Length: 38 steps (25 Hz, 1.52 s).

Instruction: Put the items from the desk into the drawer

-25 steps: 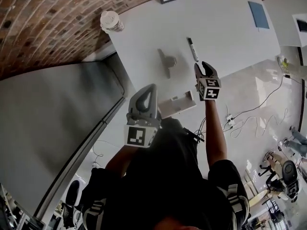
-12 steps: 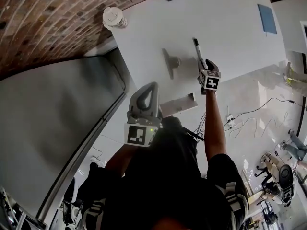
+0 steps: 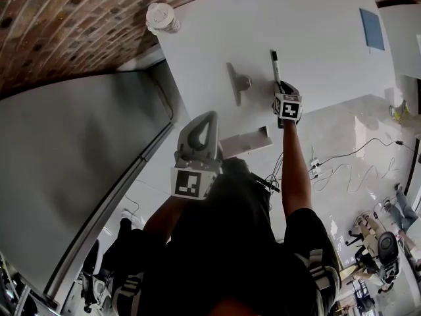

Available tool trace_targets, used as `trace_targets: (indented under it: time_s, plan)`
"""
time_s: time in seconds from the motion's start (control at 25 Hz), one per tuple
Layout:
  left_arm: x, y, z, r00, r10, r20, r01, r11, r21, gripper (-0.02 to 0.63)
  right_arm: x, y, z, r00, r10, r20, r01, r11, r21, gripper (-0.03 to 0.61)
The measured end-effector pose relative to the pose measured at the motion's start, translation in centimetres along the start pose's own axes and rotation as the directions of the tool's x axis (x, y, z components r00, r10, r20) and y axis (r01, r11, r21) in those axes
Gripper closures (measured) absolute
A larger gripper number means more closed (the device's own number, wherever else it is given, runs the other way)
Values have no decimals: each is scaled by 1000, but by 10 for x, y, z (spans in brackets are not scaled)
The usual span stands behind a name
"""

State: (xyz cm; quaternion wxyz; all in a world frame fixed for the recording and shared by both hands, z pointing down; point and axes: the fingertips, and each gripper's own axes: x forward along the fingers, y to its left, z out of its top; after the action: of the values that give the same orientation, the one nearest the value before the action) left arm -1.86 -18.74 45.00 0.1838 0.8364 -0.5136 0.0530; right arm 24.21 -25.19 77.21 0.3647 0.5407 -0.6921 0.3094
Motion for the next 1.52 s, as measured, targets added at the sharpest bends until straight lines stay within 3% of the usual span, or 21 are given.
trace_targets:
  time_s: [0.24, 0.52, 1.0, 1.24, 1.52]
  plan:
    - [-12, -10, 3, 1000, -5, 15, 5, 1000, 1, 613, -14, 7, -8, 1000, 2, -10, -2, 1000, 25, 518]
    - [-36, -31, 9, 999, -6, 46, 5, 1000, 11, 614, -57, 15, -6, 999, 11, 44, -11, 1000, 8, 520]
    - [-108, -95, 16, 990, -27, 142, 16, 997, 74, 614, -170, 36, -18, 968, 53, 244, -57, 998, 10, 520]
    - [-153, -126, -1, 986, -41, 162, 28, 996, 82, 614, -218, 56, -57, 953, 88, 291, -93, 996, 3, 520]
    - [-175, -142, -18, 990, -39, 132, 27, 995, 93, 614, -233, 70, -115, 964, 99, 248, -112, 993, 37, 520]
